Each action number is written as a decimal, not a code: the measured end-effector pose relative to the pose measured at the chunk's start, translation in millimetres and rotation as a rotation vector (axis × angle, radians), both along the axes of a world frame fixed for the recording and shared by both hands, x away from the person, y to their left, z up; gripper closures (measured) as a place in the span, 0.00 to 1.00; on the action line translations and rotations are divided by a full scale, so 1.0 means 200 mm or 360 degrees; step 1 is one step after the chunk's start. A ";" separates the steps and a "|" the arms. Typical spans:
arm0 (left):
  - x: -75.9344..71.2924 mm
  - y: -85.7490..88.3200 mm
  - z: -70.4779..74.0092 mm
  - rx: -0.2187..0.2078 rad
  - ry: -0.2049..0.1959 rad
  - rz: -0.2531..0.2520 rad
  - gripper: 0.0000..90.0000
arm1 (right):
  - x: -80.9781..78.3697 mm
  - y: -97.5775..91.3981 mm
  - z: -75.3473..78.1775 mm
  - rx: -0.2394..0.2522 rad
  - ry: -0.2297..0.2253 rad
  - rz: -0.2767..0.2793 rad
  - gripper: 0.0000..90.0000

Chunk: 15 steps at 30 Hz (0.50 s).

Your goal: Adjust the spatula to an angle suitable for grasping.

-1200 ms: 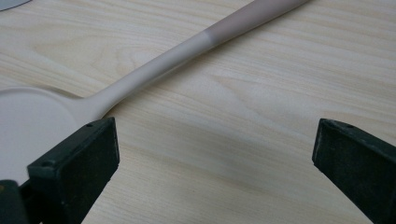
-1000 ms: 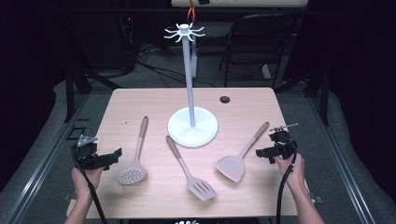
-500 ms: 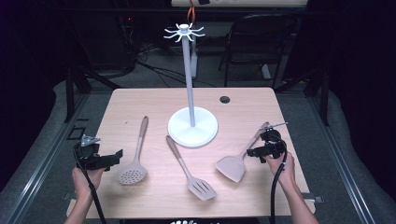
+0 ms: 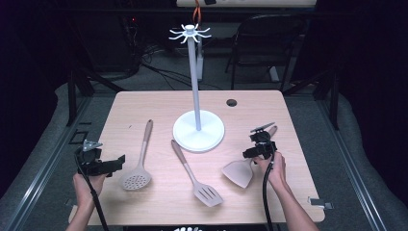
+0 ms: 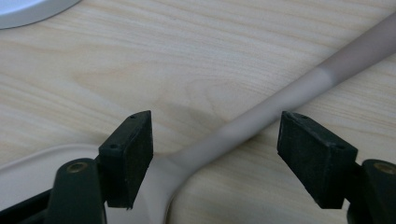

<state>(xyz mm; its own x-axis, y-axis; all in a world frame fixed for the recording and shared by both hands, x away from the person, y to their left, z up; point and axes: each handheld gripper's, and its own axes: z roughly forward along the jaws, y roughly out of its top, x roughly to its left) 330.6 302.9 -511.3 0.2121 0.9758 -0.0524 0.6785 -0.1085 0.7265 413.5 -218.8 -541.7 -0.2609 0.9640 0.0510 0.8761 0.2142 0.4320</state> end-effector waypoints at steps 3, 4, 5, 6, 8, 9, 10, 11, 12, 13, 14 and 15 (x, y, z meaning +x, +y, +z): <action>0.00 0.00 0.00 0.0005 0.0009 -0.0010 0.00 | 0.02 0.02 -0.01 -0.0065 0.0022 -0.0003 0.31; 0.00 0.00 0.00 0.0007 0.0009 -0.0013 0.00 | 0.02 0.02 -0.01 -0.0077 0.0024 -0.0007 0.32; 0.00 0.00 0.00 0.0006 0.0010 -0.0015 0.00 | 0.02 0.02 -0.01 -0.0078 0.0034 -0.0016 0.32; 0.00 0.00 0.00 0.0008 0.0013 -0.0015 0.00 | 0.02 0.02 -0.01 -0.0082 0.0032 -0.0033 0.32; 0.00 0.00 0.00 0.0003 0.0007 -0.0016 0.00 | 0.02 0.00 -0.02 -0.0107 0.0050 -0.0051 0.32; 0.00 0.00 0.00 0.0003 0.0006 -0.0018 0.00 | 0.02 0.00 -0.03 -0.0097 0.0064 -0.0053 0.33; 0.00 -0.01 0.00 0.0003 0.0004 -0.0022 0.00 | 0.02 0.00 -0.03 -0.0078 0.0061 -0.0057 0.33; 0.01 -0.01 0.00 0.0005 0.0005 -0.0024 0.00 | 0.02 0.00 -0.03 -0.0081 0.0058 -0.0055 0.34; 0.01 -0.01 0.00 0.0005 0.0006 -0.0028 0.00 | 0.02 0.00 -0.02 -0.0080 0.0059 -0.0043 0.36; 0.01 -0.01 0.00 0.0002 0.0003 -0.0030 0.00 | 0.01 0.00 -0.02 -0.0073 0.0068 -0.0046 0.36; 0.01 -0.02 0.00 0.0005 0.0004 -0.0036 0.00 | 0.01 0.00 -0.03 -0.0072 0.0060 -0.0048 0.36; 0.01 -0.02 0.00 0.0008 0.0006 -0.0041 0.00 | 0.02 0.00 -0.03 -0.0066 0.0061 -0.0023 0.36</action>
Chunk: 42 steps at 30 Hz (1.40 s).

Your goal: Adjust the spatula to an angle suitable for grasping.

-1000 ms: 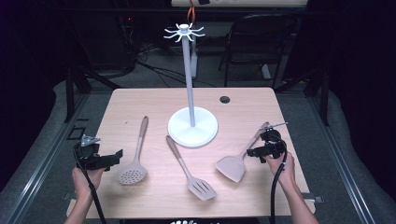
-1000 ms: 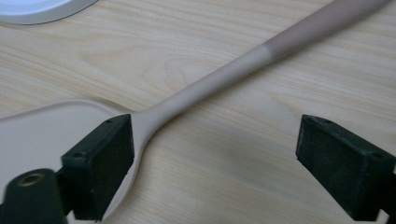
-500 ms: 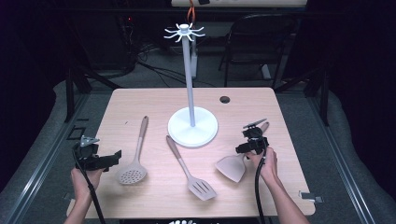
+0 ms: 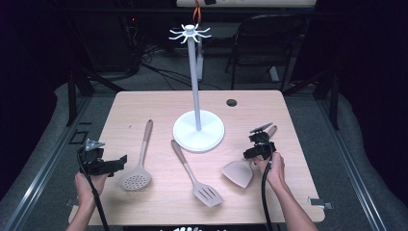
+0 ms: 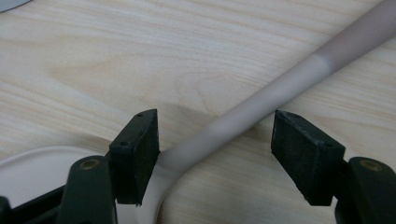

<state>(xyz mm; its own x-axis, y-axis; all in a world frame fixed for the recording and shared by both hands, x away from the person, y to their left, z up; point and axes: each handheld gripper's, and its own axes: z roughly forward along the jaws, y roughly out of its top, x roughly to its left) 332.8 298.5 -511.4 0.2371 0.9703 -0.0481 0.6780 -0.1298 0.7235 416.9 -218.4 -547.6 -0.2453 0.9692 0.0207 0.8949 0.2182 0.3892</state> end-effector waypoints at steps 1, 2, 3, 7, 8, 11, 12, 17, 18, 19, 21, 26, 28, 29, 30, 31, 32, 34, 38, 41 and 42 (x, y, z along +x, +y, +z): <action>0.00 0.00 0.00 -0.0002 -0.0001 -0.0002 0.00 | 0.00 -0.01 0.00 0.0008 -0.0002 0.0013 0.37; 0.00 0.00 0.00 -0.0003 0.0002 -0.0009 0.00 | 0.00 -0.01 -0.01 0.0035 0.0010 0.0012 0.37; 0.00 0.00 0.00 -0.0003 0.0002 -0.0009 0.00 | 0.01 -0.02 -0.01 0.0051 0.0014 0.0010 0.37; 0.00 0.00 0.00 -0.0017 0.0004 -0.0027 0.00 | 0.00 -0.01 -0.01 0.0028 0.0015 0.0023 0.39; 0.00 0.00 0.00 -0.0017 0.0004 -0.0027 0.00 | 0.00 -0.01 -0.01 0.0028 0.0015 0.0023 0.39; 0.00 0.00 0.00 -0.0015 -0.0002 -0.0039 0.00 | 0.00 -0.01 -0.01 0.0044 0.0032 0.0051 0.43; 0.00 -0.01 0.00 -0.0016 -0.0004 -0.0039 0.00 | 0.01 -0.01 0.00 0.0038 0.0039 0.0058 0.43; 0.00 0.00 0.00 -0.0018 -0.0003 -0.0045 0.00 | 0.01 -0.02 0.00 0.0050 0.0058 0.0066 0.48; 0.00 0.00 0.00 -0.0022 0.0002 -0.0047 0.00 | 0.01 -0.02 0.00 0.0051 0.0061 0.0070 0.49; 0.00 0.00 0.00 -0.0024 0.0004 -0.0049 0.00 | 0.01 -0.02 0.00 0.0055 0.0065 0.0075 0.51; 0.00 0.00 -0.01 -0.0020 0.0004 -0.0055 0.00 | 0.01 -0.02 0.01 0.0058 0.0066 0.0085 0.54; 0.00 0.00 0.00 -0.0007 -0.0003 -0.0061 0.00 | 0.00 -0.01 0.02 0.0041 0.0086 0.0126 0.60; 0.00 0.00 0.00 -0.0006 -0.0004 -0.0061 0.00 | 0.00 -0.01 0.01 0.0057 0.0084 0.0118 0.61; 0.00 0.00 0.00 -0.0007 -0.0004 -0.0061 0.00 | 0.01 -0.02 0.02 0.0051 0.0088 0.0112 0.62; 0.00 0.00 0.00 -0.0010 -0.0007 -0.0059 0.00 | 0.01 -0.02 0.02 0.0054 0.0090 0.0110 0.63; 0.00 0.00 0.00 -0.0011 -0.0007 -0.0059 0.00 | 0.01 -0.03 0.02 0.0043 0.0103 0.0121 0.63; 0.00 0.00 0.00 -0.0010 -0.0008 -0.0061 0.00 | 0.01 -0.03 0.02 0.0042 0.0110 0.0125 0.64; 0.00 0.00 0.00 -0.0010 -0.0006 -0.0062 0.00 | 0.01 -0.03 0.02 0.0046 0.0112 0.0128 0.67; 0.00 0.00 0.00 -0.0008 -0.0008 -0.0062 0.00 | 0.00 -0.03 0.02 0.0037 0.0119 0.0150 0.70; 0.00 0.00 0.00 -0.0009 -0.0006 -0.0065 0.00 | 0.00 -0.03 0.03 0.0008 0.0127 0.0173 0.73; 0.00 0.00 0.00 -0.0009 -0.0005 -0.0066 0.00 | 0.00 -0.03 0.03 -0.0001 0.0136 0.0183 0.73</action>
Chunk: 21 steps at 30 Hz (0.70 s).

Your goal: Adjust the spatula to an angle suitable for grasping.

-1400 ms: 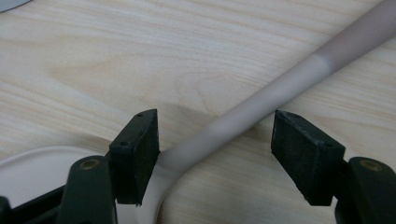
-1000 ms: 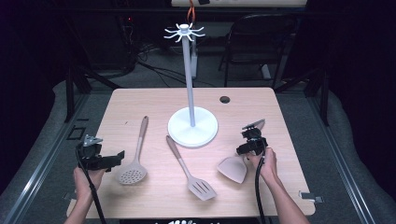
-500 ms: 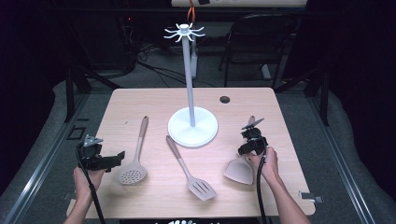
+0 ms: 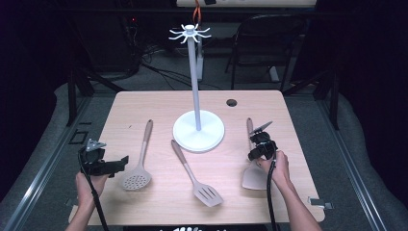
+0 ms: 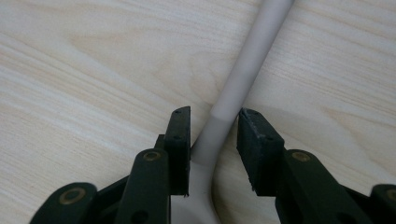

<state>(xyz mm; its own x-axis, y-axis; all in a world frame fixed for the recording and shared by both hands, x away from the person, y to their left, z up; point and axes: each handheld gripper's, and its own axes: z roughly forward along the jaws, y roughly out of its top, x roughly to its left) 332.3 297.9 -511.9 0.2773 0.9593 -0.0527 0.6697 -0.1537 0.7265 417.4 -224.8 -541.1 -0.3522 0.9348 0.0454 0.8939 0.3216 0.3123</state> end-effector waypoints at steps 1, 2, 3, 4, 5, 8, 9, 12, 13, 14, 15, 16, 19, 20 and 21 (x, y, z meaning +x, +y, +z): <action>0.00 0.00 0.00 -0.0001 0.0001 0.0000 0.00 | 0.00 0.00 -0.01 0.0031 -0.0031 -0.0035 0.74; 0.00 0.00 0.00 -0.0001 0.0001 0.0000 0.00 | 0.00 0.00 0.00 0.0023 -0.0012 -0.0019 0.74; 0.00 0.00 0.00 -0.0002 0.0002 -0.0002 0.00 | -0.01 0.00 -0.01 0.0044 -0.0026 -0.0036 0.75; 0.00 0.00 0.00 -0.0002 0.0002 -0.0002 0.00 | 0.00 -0.01 -0.01 0.0037 -0.0016 -0.0031 0.75; 0.00 0.00 0.00 -0.0002 0.0002 -0.0002 0.00 | 0.00 -0.01 -0.01 0.0034 -0.0007 -0.0027 0.76; 0.00 0.00 0.00 -0.0003 0.0003 -0.0003 0.00 | 0.00 -0.03 0.01 0.0003 0.0048 0.0013 0.77; 0.00 0.00 0.00 -0.0003 0.0003 -0.0003 0.00 | 0.00 -0.03 0.01 0.0003 0.0048 0.0013 0.77; 0.00 0.00 0.00 0.0002 0.0009 -0.0004 0.00 | 0.00 -0.04 0.01 -0.0005 0.0069 0.0032 0.79; 0.00 0.00 0.00 0.0003 0.0011 -0.0004 0.00 | -0.01 -0.04 0.01 -0.0013 0.0094 0.0045 0.79; 0.00 0.00 0.00 0.0003 0.0011 -0.0004 0.00 | -0.01 -0.04 0.01 -0.0013 0.0094 0.0045 0.79; 0.00 0.00 0.00 0.0002 0.0012 -0.0004 0.00 | -0.01 -0.05 0.01 -0.0018 0.0103 0.0054 0.80; 0.00 0.00 0.00 0.0001 0.0012 -0.0004 0.00 | -0.02 -0.06 0.02 -0.0026 0.0126 0.0067 0.81; 0.01 0.00 -0.01 0.0000 0.0014 -0.0004 0.00 | -0.02 -0.07 0.02 -0.0035 0.0160 0.0102 0.82; 0.01 0.00 -0.01 0.0000 0.0013 -0.0006 0.00 | -0.03 -0.07 0.02 -0.0032 0.0176 0.0108 0.82; 0.01 0.00 -0.01 0.0000 0.0013 -0.0007 0.00 | -0.03 -0.07 0.02 -0.0045 0.0173 0.0114 0.82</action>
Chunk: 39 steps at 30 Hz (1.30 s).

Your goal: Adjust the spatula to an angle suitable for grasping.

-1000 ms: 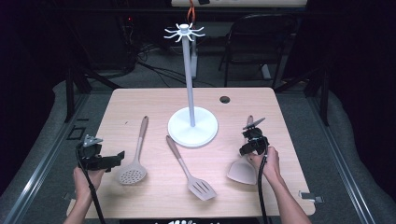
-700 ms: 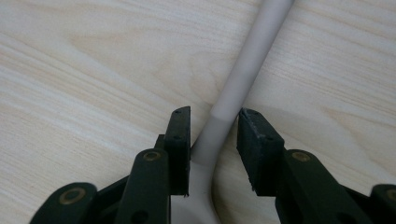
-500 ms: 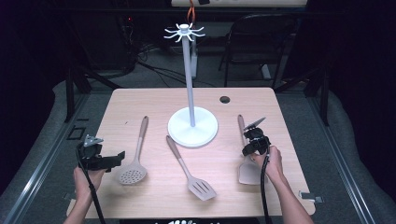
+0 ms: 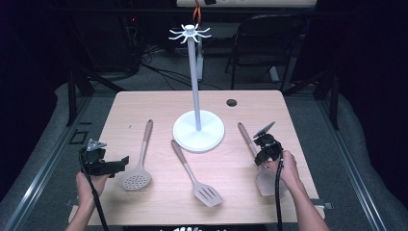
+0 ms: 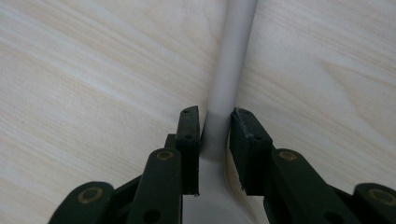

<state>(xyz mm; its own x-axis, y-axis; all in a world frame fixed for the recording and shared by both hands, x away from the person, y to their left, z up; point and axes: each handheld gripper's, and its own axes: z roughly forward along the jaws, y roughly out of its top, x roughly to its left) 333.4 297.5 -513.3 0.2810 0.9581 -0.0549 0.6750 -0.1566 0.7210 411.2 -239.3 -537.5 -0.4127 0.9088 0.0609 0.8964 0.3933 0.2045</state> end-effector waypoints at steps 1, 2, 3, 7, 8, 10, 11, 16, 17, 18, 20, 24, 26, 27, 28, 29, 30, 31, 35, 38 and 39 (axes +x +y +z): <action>0.00 0.00 0.00 0.0000 0.0000 0.0000 0.00 | 0.00 0.00 0.00 0.0000 0.0000 0.0000 0.82; 0.00 0.00 0.00 -0.0001 0.0003 -0.0003 0.00 | -0.01 0.00 0.00 0.0003 0.0007 -0.0014 0.82; 0.00 0.00 0.00 -0.0001 0.0002 -0.0003 0.00 | -0.01 0.00 0.00 0.0003 0.0007 -0.0014 0.82; 0.00 -0.01 0.00 0.0001 0.0003 -0.0004 0.00 | -0.02 -0.02 -0.01 0.0014 0.0021 0.0011 0.76; 0.00 -0.01 0.00 0.0001 0.0003 -0.0004 0.00 | -0.02 -0.02 -0.01 0.0018 -0.0006 -0.0011 0.76; 0.00 -0.02 0.00 0.0020 0.0009 -0.0017 0.00 | -0.01 -0.02 -0.01 0.0010 0.0012 0.0016 0.76; 0.00 -0.02 0.00 0.0015 0.0012 -0.0019 0.00 | 0.00 -0.02 0.00 0.0016 -0.0005 0.0011 0.76; 0.00 -0.03 0.00 0.0029 0.0010 -0.0023 0.00 | 0.01 -0.01 0.00 0.0014 -0.0082 -0.0032 0.76; 0.00 -0.03 0.00 0.0029 0.0010 -0.0023 0.00 | 0.01 -0.01 0.00 0.0016 -0.0084 -0.0032 0.77; 0.00 -0.02 0.00 0.0027 0.0009 -0.0021 0.00 | 0.02 -0.02 0.00 0.0012 -0.0079 -0.0031 0.77; 0.00 -0.03 0.00 0.0028 0.0008 -0.0022 0.00 | 0.02 -0.02 -0.01 0.0057 -0.0108 -0.0074 0.77; 0.00 -0.03 0.00 0.0036 0.0012 -0.0028 0.00 | 0.02 -0.02 -0.02 0.0046 -0.0078 -0.0061 0.78; 0.00 -0.03 0.00 0.0036 0.0010 -0.0029 0.00 | 0.02 -0.01 -0.02 0.0039 -0.0101 -0.0072 0.80; 0.00 -0.03 0.00 0.0039 0.0008 -0.0030 0.00 | 0.02 0.00 -0.02 0.0023 -0.0089 -0.0054 0.80; 0.00 -0.03 0.00 0.0040 0.0007 -0.0030 0.00 | 0.02 0.00 -0.02 0.0009 -0.0088 -0.0044 0.80; 0.00 -0.03 0.00 0.0041 0.0006 -0.0030 0.00 | 0.02 0.01 -0.03 -0.0010 -0.0094 -0.0025 0.80; 0.00 -0.03 0.00 0.0042 0.0005 -0.0030 0.00 | 0.03 0.01 -0.03 -0.0031 -0.0085 -0.0017 0.81; 0.00 -0.03 0.00 0.0043 0.0001 -0.0028 0.00 | 0.02 0.02 -0.03 -0.0037 -0.0089 -0.0013 0.81; 0.00 -0.03 0.01 0.0045 0.0000 -0.0025 0.00 | 0.02 0.04 -0.04 -0.0036 -0.0118 -0.0026 0.83; 0.00 -0.03 0.01 0.0044 -0.0004 -0.0023 0.00 | 0.02 0.04 -0.04 -0.0044 -0.0117 -0.0020 0.84; 0.00 -0.03 0.00 0.0043 -0.0003 -0.0025 0.00 | 0.02 0.04 -0.04 -0.0039 -0.0131 -0.0037 0.84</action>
